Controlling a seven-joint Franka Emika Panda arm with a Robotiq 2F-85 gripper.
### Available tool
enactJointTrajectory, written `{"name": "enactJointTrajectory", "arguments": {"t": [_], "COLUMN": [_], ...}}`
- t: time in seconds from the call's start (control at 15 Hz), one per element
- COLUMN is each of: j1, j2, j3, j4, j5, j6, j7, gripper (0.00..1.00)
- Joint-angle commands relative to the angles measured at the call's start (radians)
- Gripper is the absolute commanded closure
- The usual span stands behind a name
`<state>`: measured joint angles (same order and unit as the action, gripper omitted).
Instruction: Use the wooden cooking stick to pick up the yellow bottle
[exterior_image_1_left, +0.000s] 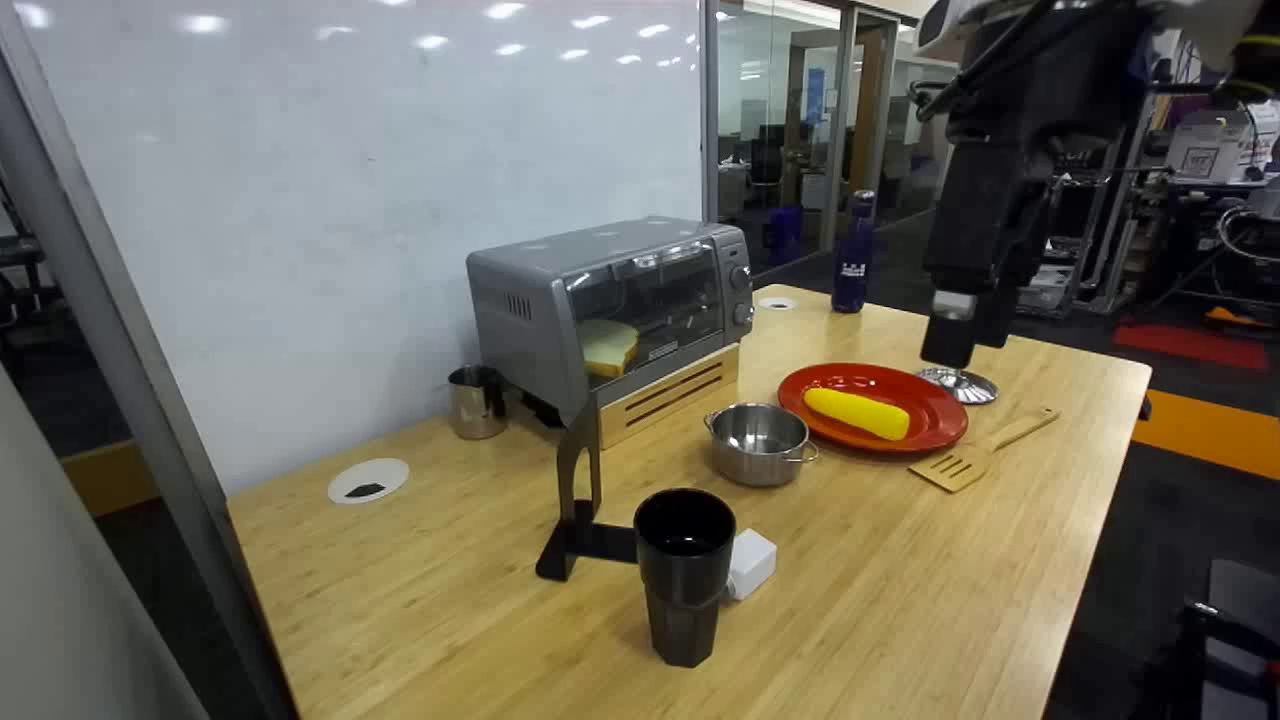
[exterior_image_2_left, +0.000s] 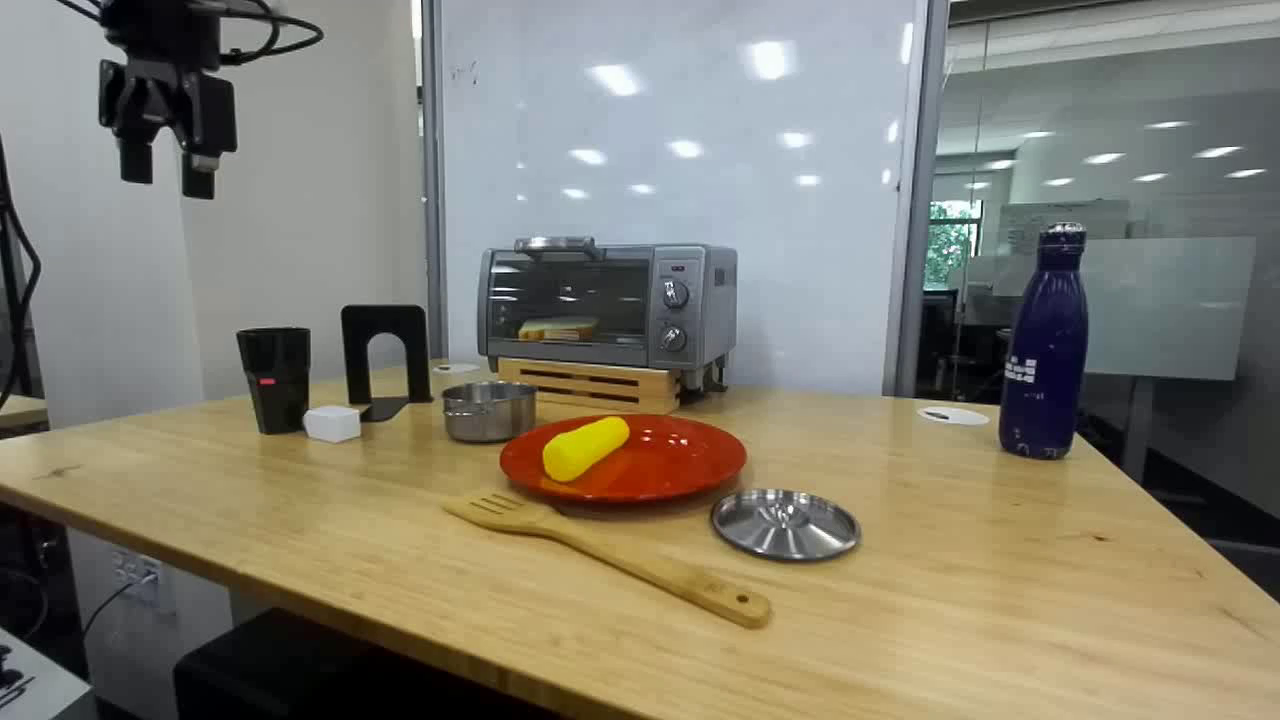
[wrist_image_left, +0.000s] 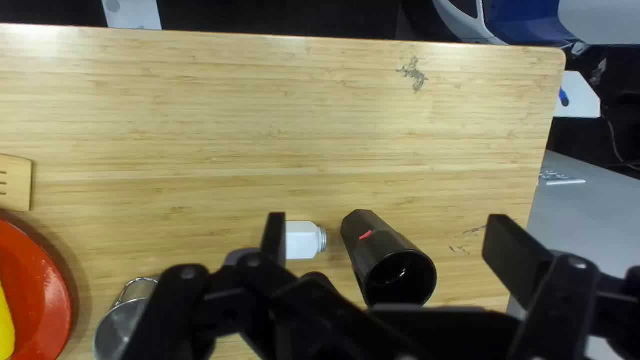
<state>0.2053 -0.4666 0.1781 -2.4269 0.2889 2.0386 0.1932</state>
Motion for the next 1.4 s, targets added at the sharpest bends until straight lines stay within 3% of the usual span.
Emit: {"name": "enactJointTrajectory", "arguments": {"t": [0.0, 0.87, 1.33], "j1": [-0.006, -0.006, 0.004], "j2": [0.000, 0.000, -0.074], "j3": [0.005, 0.005, -0.092], "j4": [0.002, 0.002, -0.105], "j5": [0.002, 0.002, 0.001], "j6": [-0.003, -0.003, -0.049], "j7": [-0.002, -0.002, -0.315], "gripper": [0.00, 0.00, 0.00]}}
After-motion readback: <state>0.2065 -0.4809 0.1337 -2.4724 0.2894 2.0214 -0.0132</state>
